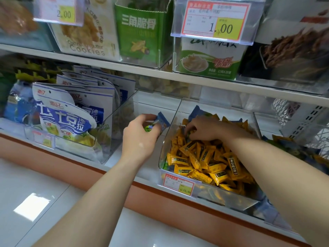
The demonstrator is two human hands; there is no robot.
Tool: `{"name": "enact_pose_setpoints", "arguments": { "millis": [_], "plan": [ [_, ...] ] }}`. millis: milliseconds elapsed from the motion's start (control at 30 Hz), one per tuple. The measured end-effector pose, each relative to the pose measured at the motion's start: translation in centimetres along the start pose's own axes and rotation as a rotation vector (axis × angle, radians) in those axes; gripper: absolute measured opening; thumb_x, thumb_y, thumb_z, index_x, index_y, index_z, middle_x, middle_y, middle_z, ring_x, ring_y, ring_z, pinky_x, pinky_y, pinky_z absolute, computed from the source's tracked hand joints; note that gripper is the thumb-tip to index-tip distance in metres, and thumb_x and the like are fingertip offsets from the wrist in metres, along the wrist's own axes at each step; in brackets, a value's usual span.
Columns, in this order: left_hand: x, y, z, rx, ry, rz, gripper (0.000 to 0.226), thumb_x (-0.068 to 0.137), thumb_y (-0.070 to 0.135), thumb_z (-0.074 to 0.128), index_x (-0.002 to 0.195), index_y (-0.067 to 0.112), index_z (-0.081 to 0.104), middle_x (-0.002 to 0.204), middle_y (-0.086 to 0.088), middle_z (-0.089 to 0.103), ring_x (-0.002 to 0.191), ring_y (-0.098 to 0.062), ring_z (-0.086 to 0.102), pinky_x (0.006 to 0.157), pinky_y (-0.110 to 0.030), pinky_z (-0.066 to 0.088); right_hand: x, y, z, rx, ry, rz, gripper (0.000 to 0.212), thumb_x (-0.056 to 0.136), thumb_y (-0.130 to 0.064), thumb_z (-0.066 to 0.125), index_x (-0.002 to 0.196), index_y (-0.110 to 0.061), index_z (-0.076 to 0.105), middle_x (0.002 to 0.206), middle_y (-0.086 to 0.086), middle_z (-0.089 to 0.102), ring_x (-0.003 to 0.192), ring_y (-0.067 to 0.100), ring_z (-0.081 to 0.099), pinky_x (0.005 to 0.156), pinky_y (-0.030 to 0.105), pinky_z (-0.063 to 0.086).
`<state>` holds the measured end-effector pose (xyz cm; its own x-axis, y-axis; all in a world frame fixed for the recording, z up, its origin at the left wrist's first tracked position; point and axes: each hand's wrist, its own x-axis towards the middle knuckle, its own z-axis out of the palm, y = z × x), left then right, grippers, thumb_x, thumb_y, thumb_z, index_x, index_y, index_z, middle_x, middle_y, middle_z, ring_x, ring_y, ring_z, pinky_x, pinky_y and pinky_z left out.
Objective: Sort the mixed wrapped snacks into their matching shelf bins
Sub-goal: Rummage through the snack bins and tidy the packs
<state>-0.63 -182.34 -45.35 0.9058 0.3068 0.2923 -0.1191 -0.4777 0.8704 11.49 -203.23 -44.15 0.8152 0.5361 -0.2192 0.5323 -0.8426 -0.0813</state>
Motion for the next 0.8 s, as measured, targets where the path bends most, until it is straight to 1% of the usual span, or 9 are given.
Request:
{"name": "enact_pose_setpoints", "arguments": {
  "millis": [133, 233, 300, 367, 467, 600, 700, 767, 800],
  "plan": [
    [-0.3, 0.4, 0.5, -0.012, -0.041, 0.019, 0.018, 0.09, 0.03, 0.068, 0.104, 0.039, 0.061, 0.093, 0.021, 0.067, 0.086, 0.003, 0.064, 0.067, -0.006, 0.042, -0.3, 0.5, 0.0, 0.066, 0.047, -0.036, 0.018, 0.09, -0.036, 0.064, 0.105, -0.04, 0.071, 0.098, -0.021, 0.058, 0.09, 0.007, 0.056, 0.07, 0.025, 0.045],
    [-0.2, 0.5, 0.6, -0.059, -0.015, 0.009, 0.019, 0.089, 0.031, 0.068, 0.102, 0.04, 0.058, 0.091, 0.024, 0.064, 0.085, 0.01, 0.061, 0.064, -0.003, 0.042, -1.6, 1.0, -0.3, 0.21, 0.284, -0.043, 0.013, 0.091, -0.029, 0.066, 0.101, -0.033, 0.074, 0.088, -0.024, 0.051, 0.092, 0.007, 0.054, 0.069, 0.019, 0.037],
    [-0.1, 0.8, 0.8, -0.107, 0.005, 0.007, 0.021, 0.088, 0.031, 0.068, 0.103, 0.04, 0.056, 0.093, 0.023, 0.064, 0.087, 0.006, 0.062, 0.069, -0.007, 0.044, -2.9, 1.2, -0.9, 0.326, 0.473, -0.036, 0.013, 0.09, -0.023, 0.068, 0.098, -0.031, 0.074, 0.091, -0.015, 0.056, 0.091, 0.009, 0.054, 0.073, 0.024, 0.038],
    [-0.1, 1.1, 1.0, -0.165, 0.009, 0.01, 0.024, 0.091, 0.028, 0.067, 0.108, 0.039, 0.054, 0.097, 0.017, 0.064, 0.086, -0.002, 0.066, 0.071, -0.015, 0.052, -4.4, 0.7, -1.7, 0.471, 0.564, -0.037, 0.016, 0.09, -0.02, 0.067, 0.094, -0.035, 0.072, 0.096, -0.014, 0.062, 0.092, 0.004, 0.056, 0.077, 0.022, 0.04],
    [0.0, 1.7, 1.0, -0.27, 0.008, 0.017, 0.027, 0.096, 0.02, 0.061, 0.115, 0.038, 0.054, 0.099, 0.003, 0.067, 0.078, -0.014, 0.071, 0.069, -0.026, 0.06, -6.3, -0.9, -2.3, 0.706, 0.526, -0.063, 0.018, 0.092, -0.02, 0.066, 0.095, -0.037, 0.071, 0.095, -0.016, 0.071, 0.096, 0.002, 0.064, 0.084, 0.02, 0.047],
    [-0.3, 2.7, 1.3, -0.368, -0.035, 0.0, 0.027, 0.102, 0.019, 0.051, 0.104, 0.045, 0.059, 0.097, 0.0, 0.069, 0.078, -0.017, 0.072, 0.065, -0.027, 0.057, -6.5, -3.5, -2.5, 1.026, 0.515, -0.051, 0.007, 0.09, -0.017, 0.07, 0.094, -0.023, 0.07, 0.084, -0.007, 0.074, 0.078, 0.008, 0.07, 0.068, 0.019, 0.054],
    [-0.7, 3.2, 1.6, -0.467, -0.116, -0.091, 0.017, 0.103, 0.041, 0.046, 0.099, 0.037, 0.062, 0.094, 0.008, 0.071, 0.088, -0.015, 0.07, 0.067, -0.026, 0.052, -5.6, -5.2, -2.4, 1.124, 0.51, -0.019, 0.009, 0.087, -0.018, 0.074, 0.092, -0.015, 0.068, 0.079, 0.002, 0.075, 0.071, 0.017, 0.071, 0.067, 0.028, 0.059],
    [-0.6, 2.9, 1.4, -0.448, -0.141, -0.076, 0.02, 0.093, 0.053, 0.057, 0.105, 0.038, 0.061, 0.097, 0.012, 0.07, 0.095, -0.012, 0.068, 0.073, -0.027, 0.054, -4.9, -5.8, -2.3, 1.18, 0.476, -0.001, 0.014, 0.084, -0.022, 0.078, 0.09, -0.013, 0.068, 0.078, 0.004, 0.075, 0.071, 0.02, 0.073, 0.067, 0.031, 0.06],
    [-0.5, 2.6, 1.1, -0.369, -0.127, -0.027, 0.023, 0.09, 0.05, 0.064, 0.11, 0.04, 0.059, 0.1, 0.014, 0.067, 0.098, -0.011, 0.067, 0.078, -0.03, 0.055, -4.5, -5.8, -2.2, 1.182, 0.464, -0.001, 0.014, 0.085, -0.024, 0.077, 0.089, -0.014, 0.069, 0.079, 0.003, 0.075, 0.071, 0.02, 0.073, 0.066, 0.032, 0.061]
  ]
}}
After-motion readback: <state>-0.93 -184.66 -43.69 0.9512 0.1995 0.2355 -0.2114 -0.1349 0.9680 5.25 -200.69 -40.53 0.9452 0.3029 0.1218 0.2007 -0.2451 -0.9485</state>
